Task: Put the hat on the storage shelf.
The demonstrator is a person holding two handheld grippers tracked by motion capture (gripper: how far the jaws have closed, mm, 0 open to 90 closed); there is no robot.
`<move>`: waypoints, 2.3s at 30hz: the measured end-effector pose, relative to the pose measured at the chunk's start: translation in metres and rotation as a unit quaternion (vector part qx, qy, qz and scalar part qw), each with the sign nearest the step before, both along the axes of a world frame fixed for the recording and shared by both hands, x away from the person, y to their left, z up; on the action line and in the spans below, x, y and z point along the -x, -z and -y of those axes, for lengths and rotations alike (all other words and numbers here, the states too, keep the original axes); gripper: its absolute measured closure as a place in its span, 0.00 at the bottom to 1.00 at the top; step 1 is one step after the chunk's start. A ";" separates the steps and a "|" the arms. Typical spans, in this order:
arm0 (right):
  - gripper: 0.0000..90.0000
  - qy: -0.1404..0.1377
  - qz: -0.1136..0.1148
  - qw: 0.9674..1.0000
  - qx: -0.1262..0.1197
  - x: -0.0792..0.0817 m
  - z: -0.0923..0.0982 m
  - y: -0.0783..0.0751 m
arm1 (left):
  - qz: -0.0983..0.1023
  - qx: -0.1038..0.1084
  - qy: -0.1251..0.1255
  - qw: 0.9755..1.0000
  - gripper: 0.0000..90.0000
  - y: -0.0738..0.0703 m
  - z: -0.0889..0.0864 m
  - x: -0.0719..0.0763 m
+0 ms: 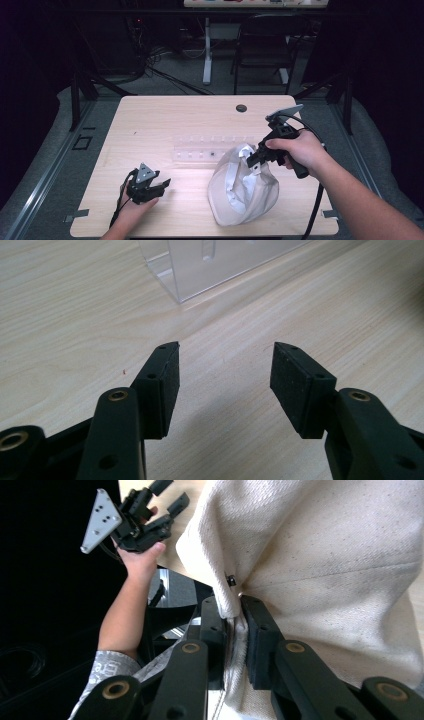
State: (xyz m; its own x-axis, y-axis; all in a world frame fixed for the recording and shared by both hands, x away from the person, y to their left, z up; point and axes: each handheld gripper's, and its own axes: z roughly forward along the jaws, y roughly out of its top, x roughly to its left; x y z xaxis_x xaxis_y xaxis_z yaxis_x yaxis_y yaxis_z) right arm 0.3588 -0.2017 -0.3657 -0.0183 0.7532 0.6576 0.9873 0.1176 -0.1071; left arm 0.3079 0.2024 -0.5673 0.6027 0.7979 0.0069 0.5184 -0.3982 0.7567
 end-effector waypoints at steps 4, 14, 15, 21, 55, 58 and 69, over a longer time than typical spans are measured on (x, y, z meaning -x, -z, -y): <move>0.90 0.004 0.006 1.000 -0.004 -0.001 0.001 -0.005 | -0.001 0.000 0.000 1.000 0.51 0.000 0.000 0.000; 0.90 0.034 0.030 0.999 -0.023 -0.006 0.005 -0.022 | 0.002 0.001 -0.002 1.000 0.51 0.001 0.000 0.000; 0.90 0.034 0.030 0.999 -0.023 -0.006 0.005 -0.022 | 0.002 0.001 -0.002 1.000 0.51 0.001 0.000 0.000; 0.90 0.052 0.043 0.997 -0.045 -0.014 0.011 -0.034 | 0.002 0.000 -0.001 1.000 0.51 0.001 0.000 -0.001; 0.90 0.130 0.083 0.980 -0.125 -0.067 0.003 -0.066 | 0.000 0.006 -0.001 1.000 0.50 0.000 0.000 -0.001; 0.90 0.139 0.084 0.978 -0.129 -0.072 0.002 -0.067 | 0.004 0.008 -0.004 1.000 0.49 0.000 -0.001 -0.002; 0.90 0.171 0.089 0.973 -0.123 -0.086 -0.002 -0.062 | -0.003 0.017 0.001 1.000 0.50 0.000 0.001 -0.002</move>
State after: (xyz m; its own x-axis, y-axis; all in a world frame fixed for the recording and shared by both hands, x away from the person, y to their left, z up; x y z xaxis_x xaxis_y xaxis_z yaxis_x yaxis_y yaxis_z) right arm 0.4449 -0.1998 -0.3034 0.0766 0.5544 0.8287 0.9735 -0.2213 0.0581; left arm 0.3097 0.2017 -0.5673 0.6046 0.7962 -0.0225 0.5214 -0.3743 0.7668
